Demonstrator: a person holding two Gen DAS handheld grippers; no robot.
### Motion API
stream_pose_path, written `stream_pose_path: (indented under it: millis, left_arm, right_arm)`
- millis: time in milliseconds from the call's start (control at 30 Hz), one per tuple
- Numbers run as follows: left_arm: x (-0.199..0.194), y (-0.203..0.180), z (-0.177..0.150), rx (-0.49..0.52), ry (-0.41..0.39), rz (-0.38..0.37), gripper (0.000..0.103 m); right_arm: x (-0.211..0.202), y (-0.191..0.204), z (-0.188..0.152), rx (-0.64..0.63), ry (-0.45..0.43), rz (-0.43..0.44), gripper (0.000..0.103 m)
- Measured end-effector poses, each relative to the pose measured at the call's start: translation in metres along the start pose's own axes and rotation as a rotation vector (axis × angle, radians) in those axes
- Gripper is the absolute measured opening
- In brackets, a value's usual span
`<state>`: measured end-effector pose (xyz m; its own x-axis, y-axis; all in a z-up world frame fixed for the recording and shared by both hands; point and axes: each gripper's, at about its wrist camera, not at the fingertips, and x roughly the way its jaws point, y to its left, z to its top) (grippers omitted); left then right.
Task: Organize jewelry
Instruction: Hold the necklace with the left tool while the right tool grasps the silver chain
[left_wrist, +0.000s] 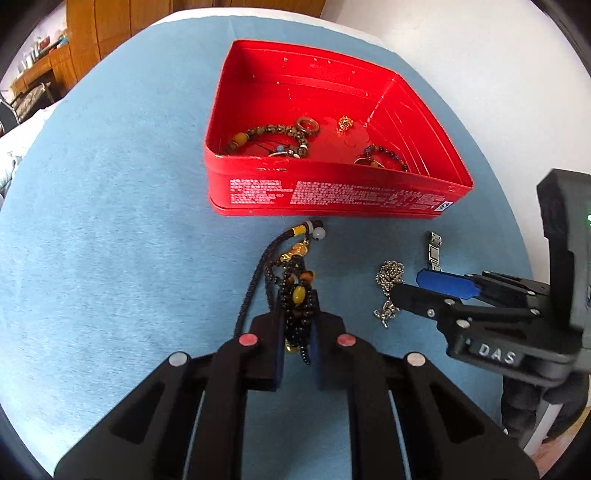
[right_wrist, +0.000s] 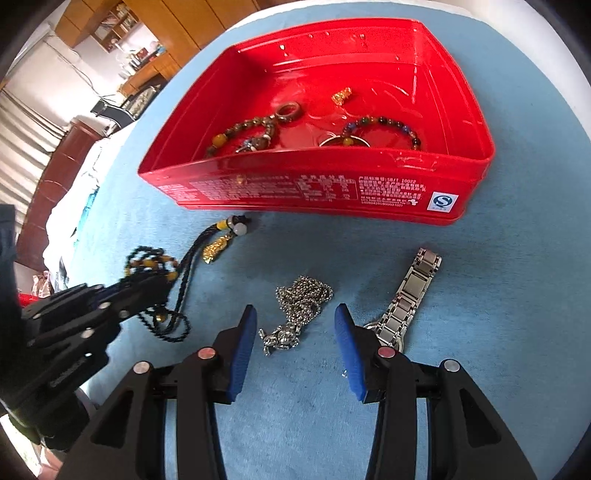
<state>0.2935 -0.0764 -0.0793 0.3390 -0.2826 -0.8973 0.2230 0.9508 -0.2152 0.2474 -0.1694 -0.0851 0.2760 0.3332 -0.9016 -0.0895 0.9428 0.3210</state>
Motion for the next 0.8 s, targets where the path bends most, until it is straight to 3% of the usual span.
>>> stream_pose_path:
  millis: [467,600,667,800]
  left_arm:
    - [-0.004,0.012,-0.005,0.009,-0.007,0.058,0.009]
    - [0.001,0.012,-0.004,0.008,0.002,0.058,0.009]
    - [0.003,0.013,-0.005,0.008,0.006,0.059,0.009]
    - [0.006,0.012,-0.004,0.004,0.007,0.064,0.009]
  right_arm:
    - [0.019,0.010,0.002,-0.005,0.022,-0.081,0.044]
    - [0.019,0.015,-0.002,-0.027,0.002,-0.158,0.032]
    - [0.018,0.014,-0.004,-0.025,-0.006,-0.172,0.021]
    - [0.014,0.006,-0.005,-0.005,-0.012,-0.157,0.015]
